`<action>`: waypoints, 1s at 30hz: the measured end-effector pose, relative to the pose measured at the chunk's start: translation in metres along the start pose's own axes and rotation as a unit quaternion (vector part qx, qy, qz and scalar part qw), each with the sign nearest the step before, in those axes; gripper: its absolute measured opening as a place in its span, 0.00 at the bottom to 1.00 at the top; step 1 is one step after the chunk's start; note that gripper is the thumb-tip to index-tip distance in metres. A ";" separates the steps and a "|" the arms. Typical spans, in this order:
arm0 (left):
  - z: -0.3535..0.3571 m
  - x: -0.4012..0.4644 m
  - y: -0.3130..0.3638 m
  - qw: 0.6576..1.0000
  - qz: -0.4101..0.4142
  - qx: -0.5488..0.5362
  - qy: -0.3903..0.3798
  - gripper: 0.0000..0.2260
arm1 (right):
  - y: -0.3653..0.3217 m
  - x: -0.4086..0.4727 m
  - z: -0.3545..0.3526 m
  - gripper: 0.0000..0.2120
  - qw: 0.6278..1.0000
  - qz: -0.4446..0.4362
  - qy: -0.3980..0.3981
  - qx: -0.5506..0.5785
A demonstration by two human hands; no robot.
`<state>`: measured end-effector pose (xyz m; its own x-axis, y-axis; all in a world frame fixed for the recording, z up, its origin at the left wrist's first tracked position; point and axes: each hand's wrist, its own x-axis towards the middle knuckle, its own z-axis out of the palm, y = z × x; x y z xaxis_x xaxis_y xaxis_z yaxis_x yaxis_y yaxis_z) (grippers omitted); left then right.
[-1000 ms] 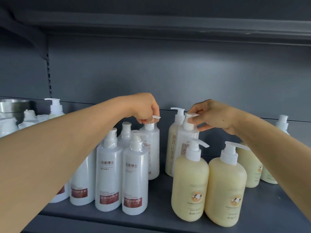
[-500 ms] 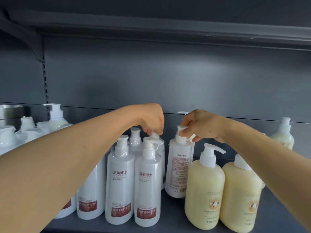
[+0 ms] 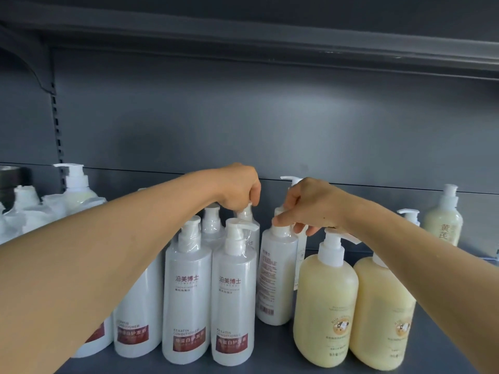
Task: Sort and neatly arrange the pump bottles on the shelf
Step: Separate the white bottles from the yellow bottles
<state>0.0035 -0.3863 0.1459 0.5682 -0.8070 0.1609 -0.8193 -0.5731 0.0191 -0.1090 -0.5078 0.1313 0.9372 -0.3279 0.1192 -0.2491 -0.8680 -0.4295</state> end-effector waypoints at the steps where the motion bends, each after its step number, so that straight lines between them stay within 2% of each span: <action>1: -0.001 0.000 0.000 1.000 -0.003 0.000 -0.001 0.15 | -0.001 -0.001 -0.003 0.17 1.000 -0.012 -0.023 0.009; 3: -0.003 0.000 0.000 1.000 0.000 0.007 -0.001 0.14 | 0.000 -0.003 -0.013 0.23 0.994 -0.042 -0.095 0.022; 5: -0.002 0.000 0.000 1.000 0.004 0.016 0.006 0.15 | 0.001 -0.005 -0.019 0.26 0.988 -0.079 -0.135 -0.002; 9: 0.001 -0.001 -0.007 1.000 -0.003 -0.001 0.008 0.17 | 0.007 -0.001 -0.015 0.23 0.988 -0.121 -0.095 -0.013; 16: -0.004 0.000 -0.008 0.999 -0.041 -0.011 -0.021 0.11 | -0.001 0.009 -0.007 0.08 0.989 -0.128 -0.047 -0.062; 23: -0.001 0.004 -0.010 0.997 -0.069 0.006 -0.045 0.09 | -0.011 0.018 -0.002 0.14 0.984 -0.093 -0.030 -0.151; 30: 0.000 0.002 -0.021 0.996 -0.082 -0.015 -0.031 0.10 | -0.019 0.026 0.001 0.11 0.987 -0.087 -0.032 -0.130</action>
<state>0.0220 -0.3761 0.1456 0.6970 -0.7110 0.0928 -0.7169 -0.6937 0.0697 -0.0794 -0.4990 0.1415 0.9826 -0.1493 0.1102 -0.1304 -0.9780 -0.1626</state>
